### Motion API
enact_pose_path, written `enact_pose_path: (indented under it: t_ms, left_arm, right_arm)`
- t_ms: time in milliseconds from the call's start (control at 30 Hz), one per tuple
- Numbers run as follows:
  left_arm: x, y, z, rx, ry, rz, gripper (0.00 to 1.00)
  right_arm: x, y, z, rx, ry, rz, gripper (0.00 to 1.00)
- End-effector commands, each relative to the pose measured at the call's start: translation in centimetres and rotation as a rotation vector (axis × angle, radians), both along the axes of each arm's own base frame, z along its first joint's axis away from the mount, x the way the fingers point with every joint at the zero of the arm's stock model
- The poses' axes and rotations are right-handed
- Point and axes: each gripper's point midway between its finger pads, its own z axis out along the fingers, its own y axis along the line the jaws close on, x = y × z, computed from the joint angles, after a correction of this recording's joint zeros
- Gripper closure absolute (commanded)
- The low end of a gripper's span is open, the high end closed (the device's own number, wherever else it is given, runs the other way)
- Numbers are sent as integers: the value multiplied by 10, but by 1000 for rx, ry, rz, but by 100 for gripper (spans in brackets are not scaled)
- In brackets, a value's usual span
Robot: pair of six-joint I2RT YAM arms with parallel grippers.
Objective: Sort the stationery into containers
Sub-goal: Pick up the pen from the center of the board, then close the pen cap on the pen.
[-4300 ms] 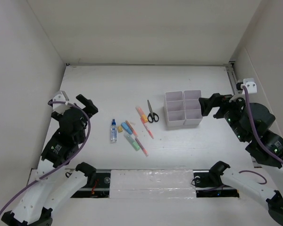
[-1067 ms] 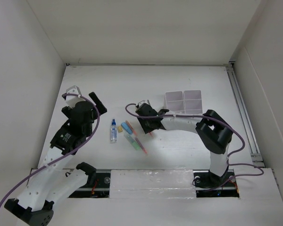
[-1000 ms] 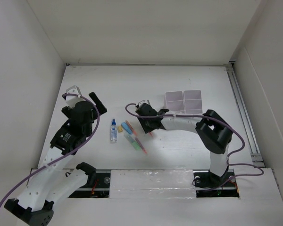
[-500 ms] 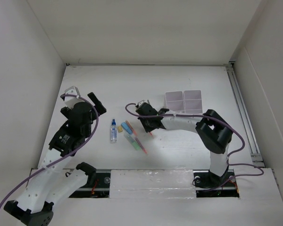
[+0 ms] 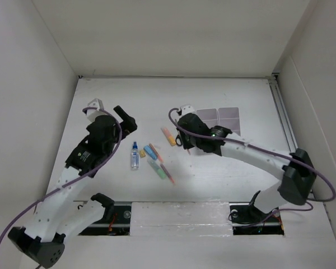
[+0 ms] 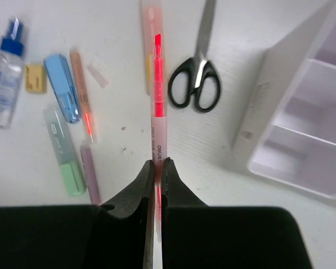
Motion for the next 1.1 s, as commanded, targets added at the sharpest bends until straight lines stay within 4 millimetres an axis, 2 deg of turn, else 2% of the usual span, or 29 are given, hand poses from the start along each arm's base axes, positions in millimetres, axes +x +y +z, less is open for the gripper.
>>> enact_pose_path:
  t_ms: [0, 33, 67, 100, 167, 233, 300, 333, 400, 433, 533, 567, 667, 700, 767, 967, 1067]
  left_arm:
    - [22, -49, 2, -170, 40, -66, 0]
    - [25, -59, -1, -189, 60, -57, 0]
    - [31, -69, 8, -199, 51, -56, 0]
    - [38, -78, -12, -167, 122, -33, 0]
    - [51, -87, -13, -210, 141, 9, 0]
    - [59, -97, -27, -232, 178, 16, 0]
    - [63, -101, -32, -254, 188, 33, 0]
    - [68, -107, -36, -288, 198, 46, 0]
    - [70, -111, -44, -307, 224, 58, 0]
    - [71, -114, -55, -310, 253, 68, 0]
    - [75, -122, -65, -349, 291, 88, 0]
    - [74, -133, -72, -356, 305, 81, 0]
    - [79, -148, -64, -332, 282, 89, 0]
    - [75, -153, -79, -273, 318, 108, 0]
    - [82, -159, -91, -229, 376, 135, 0]
    - [88, -156, -123, -173, 429, 213, 0]
    - [82, -149, -141, -138, 461, 238, 2]
  right_arm:
    - [-1, -32, 56, 38, -115, -137, 100]
    - [0, -46, 62, 20, -147, -185, 100]
    - [-1, -53, 71, 22, -167, -200, 100]
    - [-5, -61, 90, 58, -200, -212, 100]
    - [-12, -76, 97, 53, -208, -233, 100]
    - [-19, -90, 119, 104, -248, -260, 100]
    - [-26, -99, 123, 124, -259, -262, 100]
    - [-31, -105, 138, 171, -287, -266, 100]
    - [-38, -109, 146, 210, -295, -254, 100]
    - [-42, -115, 153, 228, -305, -256, 100]
    - [-47, -125, 159, 224, -318, -257, 100]
    - [-50, -128, 160, 225, -319, -257, 100]
    - [-51, -130, 163, 225, -328, -251, 100]
    - [-51, -133, 166, 231, -338, -258, 100]
    - [-52, -134, 166, 232, -347, -253, 100]
    - [-55, -128, 172, 259, -361, -204, 100]
    - [-56, -127, 172, 254, -360, -191, 100]
